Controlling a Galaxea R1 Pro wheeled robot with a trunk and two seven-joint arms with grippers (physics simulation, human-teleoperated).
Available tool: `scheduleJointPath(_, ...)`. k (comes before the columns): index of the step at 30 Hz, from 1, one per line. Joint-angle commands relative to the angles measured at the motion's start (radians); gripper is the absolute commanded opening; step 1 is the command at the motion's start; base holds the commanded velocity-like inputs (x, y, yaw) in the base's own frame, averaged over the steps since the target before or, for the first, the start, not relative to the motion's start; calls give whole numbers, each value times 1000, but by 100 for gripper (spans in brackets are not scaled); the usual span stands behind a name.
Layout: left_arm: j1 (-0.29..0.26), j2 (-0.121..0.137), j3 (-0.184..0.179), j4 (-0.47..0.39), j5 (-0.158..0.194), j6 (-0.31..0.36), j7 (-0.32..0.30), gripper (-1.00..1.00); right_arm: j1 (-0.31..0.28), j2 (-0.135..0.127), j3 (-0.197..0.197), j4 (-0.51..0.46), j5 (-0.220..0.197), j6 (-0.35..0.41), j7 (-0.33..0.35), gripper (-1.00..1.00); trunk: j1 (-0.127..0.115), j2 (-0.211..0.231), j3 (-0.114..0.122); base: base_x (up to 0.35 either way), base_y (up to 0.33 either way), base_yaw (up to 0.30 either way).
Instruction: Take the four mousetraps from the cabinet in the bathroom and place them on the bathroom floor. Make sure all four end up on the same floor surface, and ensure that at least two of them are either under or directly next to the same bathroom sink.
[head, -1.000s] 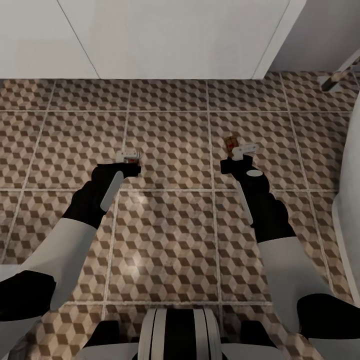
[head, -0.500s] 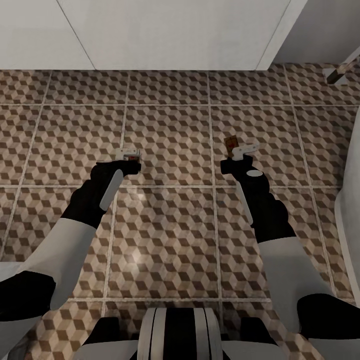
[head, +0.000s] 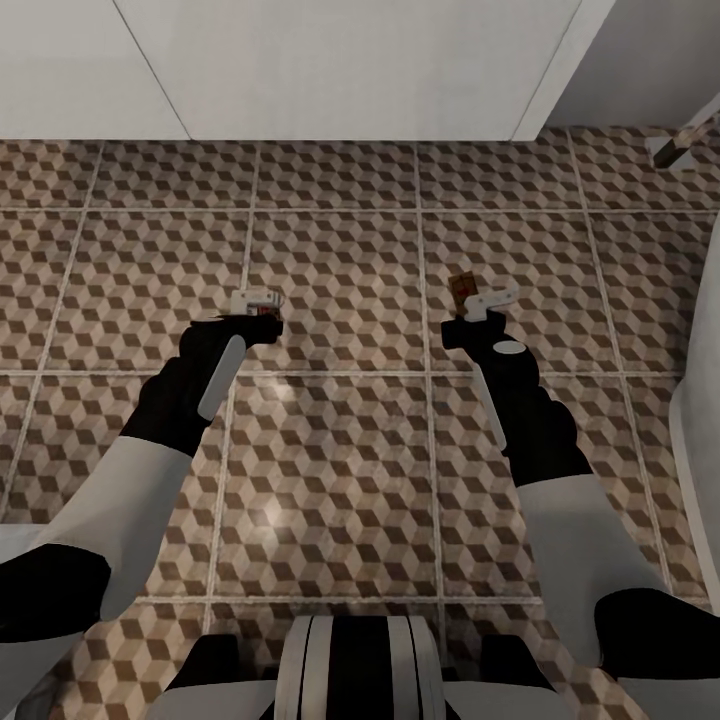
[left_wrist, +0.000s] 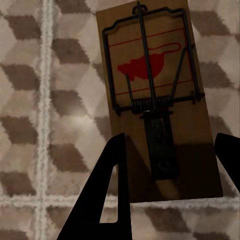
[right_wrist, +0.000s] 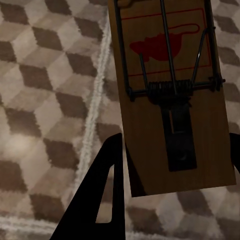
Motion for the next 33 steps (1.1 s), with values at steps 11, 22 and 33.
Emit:
scheduleJointPath(11,-1,1,-3,-3,11,3,9,-100,1,0,2,-1,7,6,-3,-100,0,0,-1,183,0,0)
scheduleJointPath(22,-1,0,-6,-3,11,3,9,-100,1,-1,2,-1,8,6,-3,-100,0,0,-1,19,0,0)
scheduleJointPath(33,-1,-2,-6,-5,11,3,9,-100,2,-1,2,-1,8,6,-3,-100,0,0,-1,0,0,0)
